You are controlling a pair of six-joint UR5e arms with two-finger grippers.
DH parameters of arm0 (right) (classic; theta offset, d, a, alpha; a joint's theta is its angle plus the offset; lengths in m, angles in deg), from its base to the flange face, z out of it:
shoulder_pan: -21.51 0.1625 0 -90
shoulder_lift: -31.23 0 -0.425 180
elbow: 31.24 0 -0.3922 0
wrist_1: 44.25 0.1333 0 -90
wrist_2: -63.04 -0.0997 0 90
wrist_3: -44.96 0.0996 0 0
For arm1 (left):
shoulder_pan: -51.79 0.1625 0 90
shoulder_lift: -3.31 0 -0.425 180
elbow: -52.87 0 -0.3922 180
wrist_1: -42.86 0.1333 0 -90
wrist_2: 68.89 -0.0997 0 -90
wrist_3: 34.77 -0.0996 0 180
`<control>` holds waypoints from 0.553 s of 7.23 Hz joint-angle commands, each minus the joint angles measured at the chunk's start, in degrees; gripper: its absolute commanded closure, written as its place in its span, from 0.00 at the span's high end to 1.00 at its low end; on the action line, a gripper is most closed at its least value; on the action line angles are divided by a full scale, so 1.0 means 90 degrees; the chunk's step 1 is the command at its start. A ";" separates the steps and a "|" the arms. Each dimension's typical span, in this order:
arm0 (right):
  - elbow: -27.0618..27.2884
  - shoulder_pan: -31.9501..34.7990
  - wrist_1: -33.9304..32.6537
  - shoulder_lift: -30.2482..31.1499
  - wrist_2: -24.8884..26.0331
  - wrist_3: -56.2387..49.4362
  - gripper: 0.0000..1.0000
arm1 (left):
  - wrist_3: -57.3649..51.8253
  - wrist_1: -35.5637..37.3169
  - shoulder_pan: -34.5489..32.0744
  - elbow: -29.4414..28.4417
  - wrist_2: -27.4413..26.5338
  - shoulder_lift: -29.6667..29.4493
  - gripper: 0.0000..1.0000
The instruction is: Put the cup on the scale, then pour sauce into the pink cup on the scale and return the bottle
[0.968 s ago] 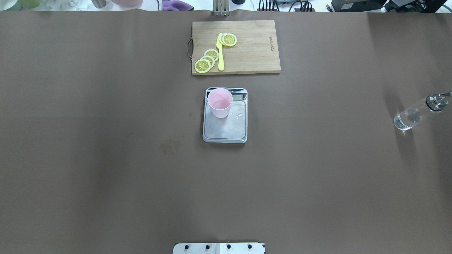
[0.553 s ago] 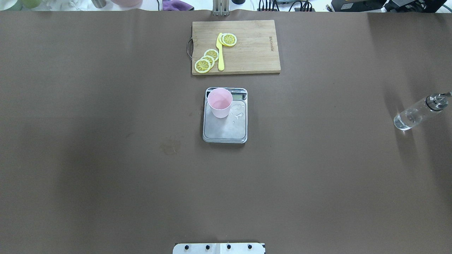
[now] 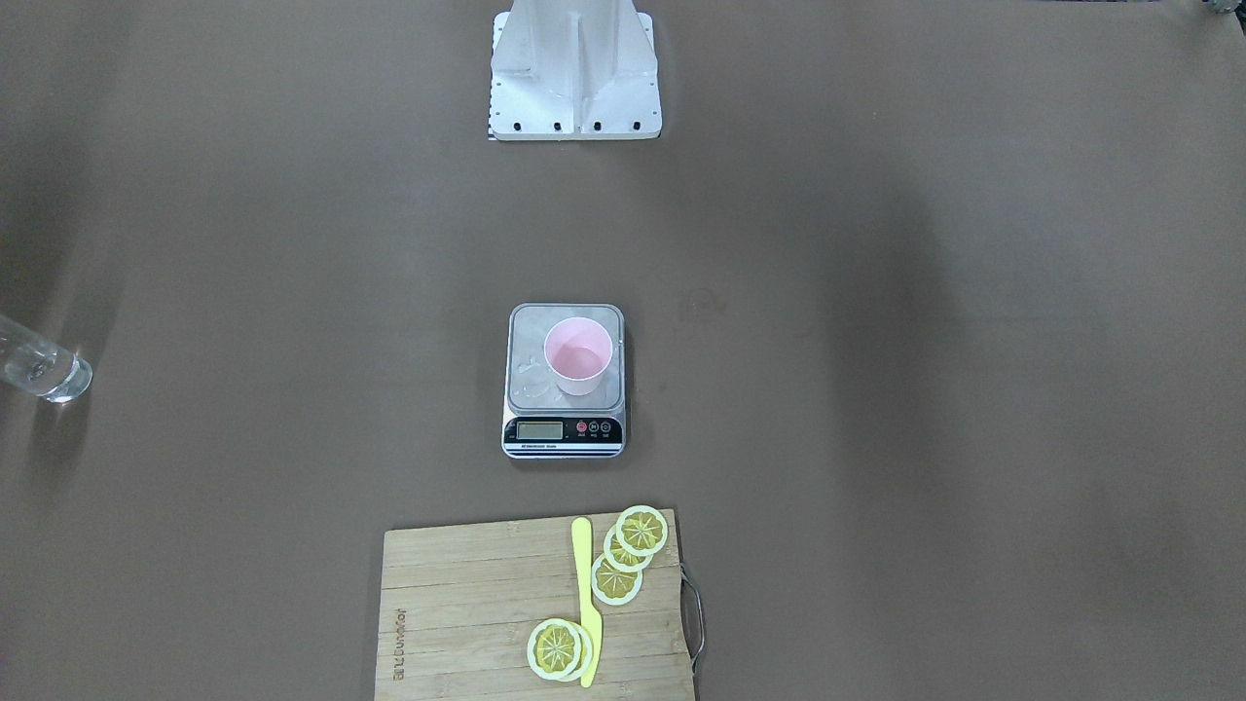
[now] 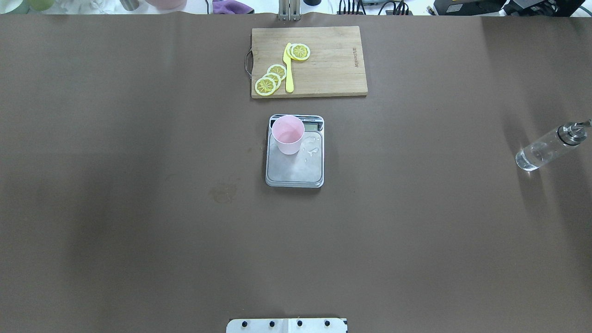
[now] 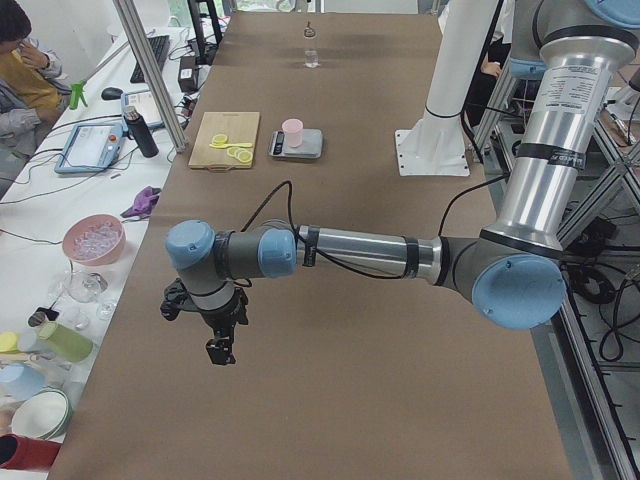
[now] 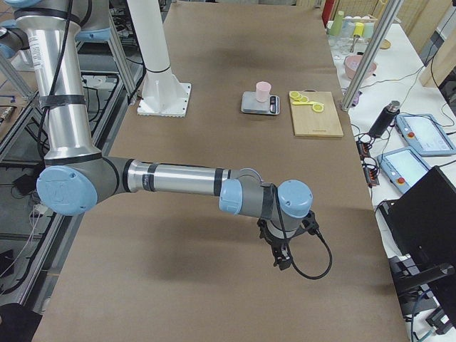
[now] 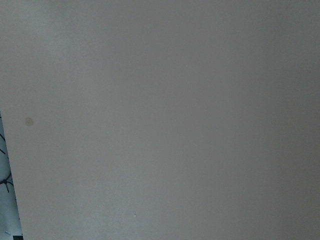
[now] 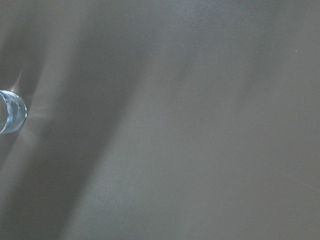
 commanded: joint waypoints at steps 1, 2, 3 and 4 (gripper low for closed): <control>0.0008 -0.0063 -0.0126 -0.0021 0.0027 -0.0169 1.00 | 0.0018 -0.0011 0.0012 0.0093 0.0000 0.0008 0.98; 0.0008 -0.0063 -0.0126 -0.0030 0.0027 -0.0169 1.00 | 0.0018 -0.0011 0.0002 0.0093 0.0000 0.0009 0.98; 0.0008 -0.0073 -0.0126 -0.0040 0.0027 -0.0169 1.00 | 0.0018 -0.0021 0.0002 0.0093 0.0000 0.0018 0.98; 0.0008 -0.0092 -0.0126 -0.0050 0.0037 -0.0169 1.00 | 0.0018 -0.0021 0.0012 0.0083 0.0000 0.0028 0.98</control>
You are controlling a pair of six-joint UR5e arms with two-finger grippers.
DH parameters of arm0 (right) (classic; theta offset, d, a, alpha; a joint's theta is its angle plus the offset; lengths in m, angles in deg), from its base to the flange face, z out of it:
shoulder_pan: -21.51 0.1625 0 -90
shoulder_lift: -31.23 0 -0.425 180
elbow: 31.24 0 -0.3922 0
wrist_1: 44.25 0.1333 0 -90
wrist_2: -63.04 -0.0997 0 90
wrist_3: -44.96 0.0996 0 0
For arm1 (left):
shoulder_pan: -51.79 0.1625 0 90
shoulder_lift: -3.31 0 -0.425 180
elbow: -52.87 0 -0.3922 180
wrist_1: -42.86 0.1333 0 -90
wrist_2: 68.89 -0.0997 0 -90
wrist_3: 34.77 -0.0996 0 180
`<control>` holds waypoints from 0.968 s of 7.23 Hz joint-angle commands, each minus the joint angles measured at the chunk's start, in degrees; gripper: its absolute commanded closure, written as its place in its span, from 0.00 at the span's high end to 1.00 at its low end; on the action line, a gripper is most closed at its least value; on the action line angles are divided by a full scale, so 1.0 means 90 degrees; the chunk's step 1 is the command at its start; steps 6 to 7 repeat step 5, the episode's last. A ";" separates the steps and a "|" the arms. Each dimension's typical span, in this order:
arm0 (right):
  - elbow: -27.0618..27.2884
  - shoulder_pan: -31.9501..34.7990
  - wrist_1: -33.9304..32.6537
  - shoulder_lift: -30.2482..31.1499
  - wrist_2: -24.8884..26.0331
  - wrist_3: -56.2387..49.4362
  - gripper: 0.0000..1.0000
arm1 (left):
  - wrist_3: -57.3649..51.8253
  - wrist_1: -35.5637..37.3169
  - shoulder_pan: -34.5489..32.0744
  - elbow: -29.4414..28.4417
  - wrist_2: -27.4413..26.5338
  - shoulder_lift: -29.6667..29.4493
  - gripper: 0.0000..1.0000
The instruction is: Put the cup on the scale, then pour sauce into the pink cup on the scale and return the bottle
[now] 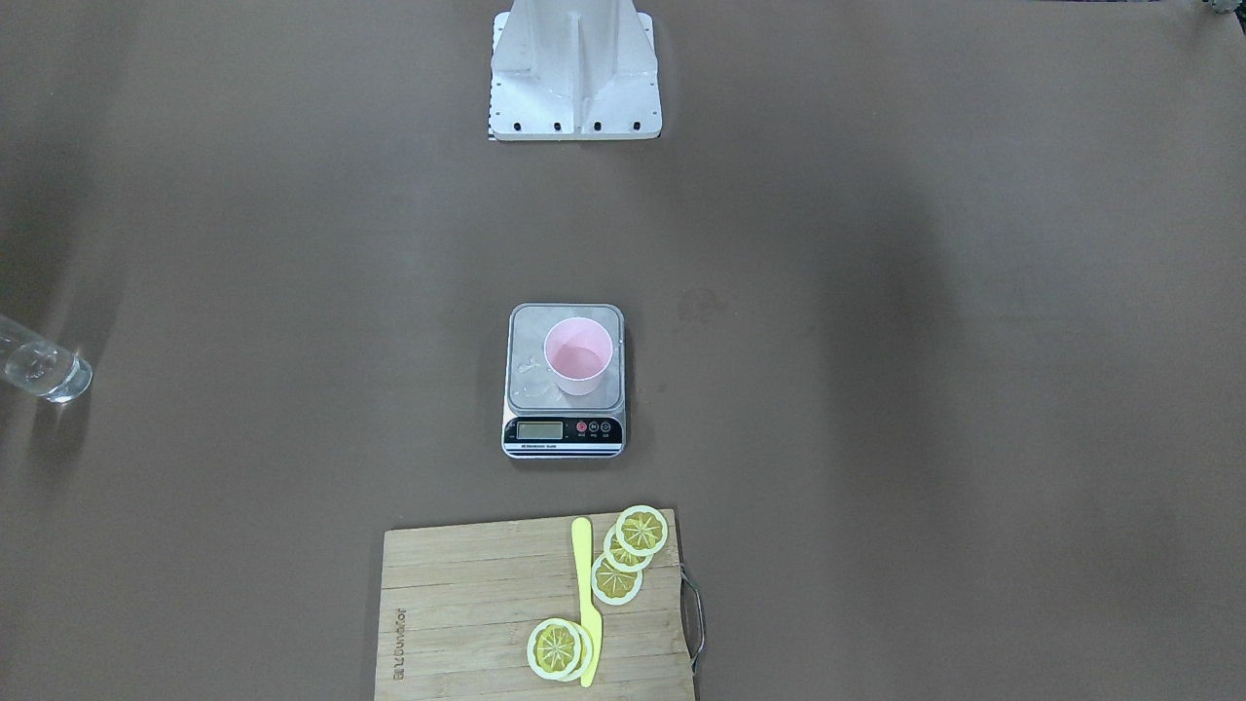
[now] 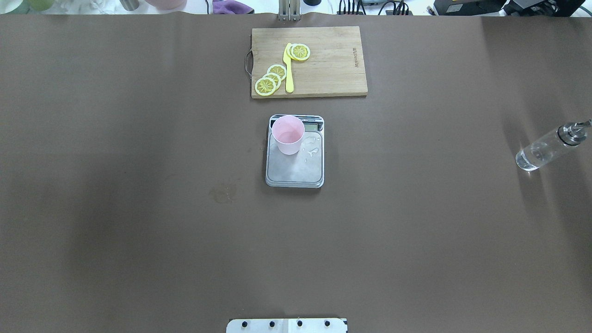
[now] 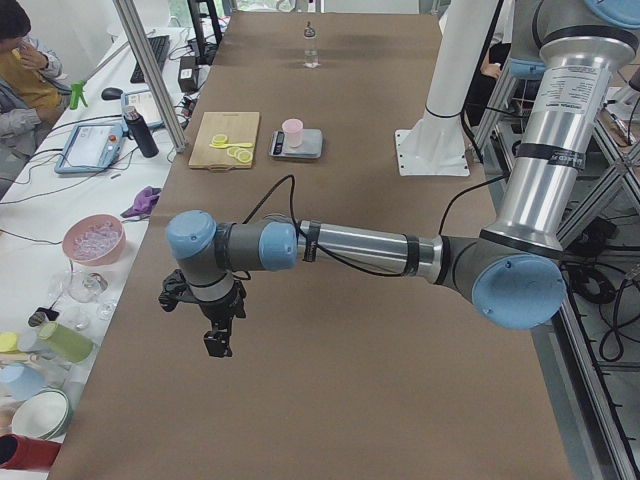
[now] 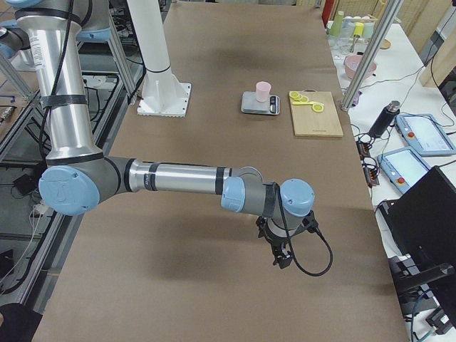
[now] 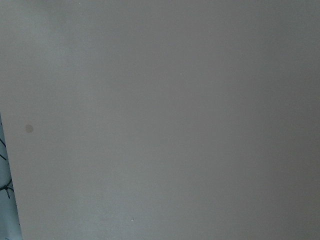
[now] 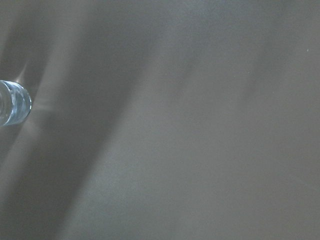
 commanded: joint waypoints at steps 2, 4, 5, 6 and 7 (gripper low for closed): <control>0.0000 -0.0031 -0.0002 -0.0022 0.0008 -0.0002 1.00 | 0.0000 -0.0004 -0.0003 -0.0005 0.0000 0.0021 0.98; -0.0039 -0.0099 -0.0021 -0.0129 0.0095 0.0007 1.00 | -0.0010 -0.0004 -0.0003 0.0005 -0.0010 0.0021 0.98; -0.0019 -0.0089 -0.0205 -0.0149 0.0076 0.0056 1.00 | -0.0010 -0.0014 -0.0003 0.0005 -0.0010 0.0021 0.98; -0.0019 -0.0089 -0.0205 -0.0149 0.0076 0.0056 1.00 | -0.0010 -0.0014 -0.0003 0.0005 -0.0010 0.0021 0.98; -0.0019 -0.0089 -0.0205 -0.0149 0.0076 0.0056 1.00 | -0.0010 -0.0014 -0.0003 0.0005 -0.0010 0.0021 0.98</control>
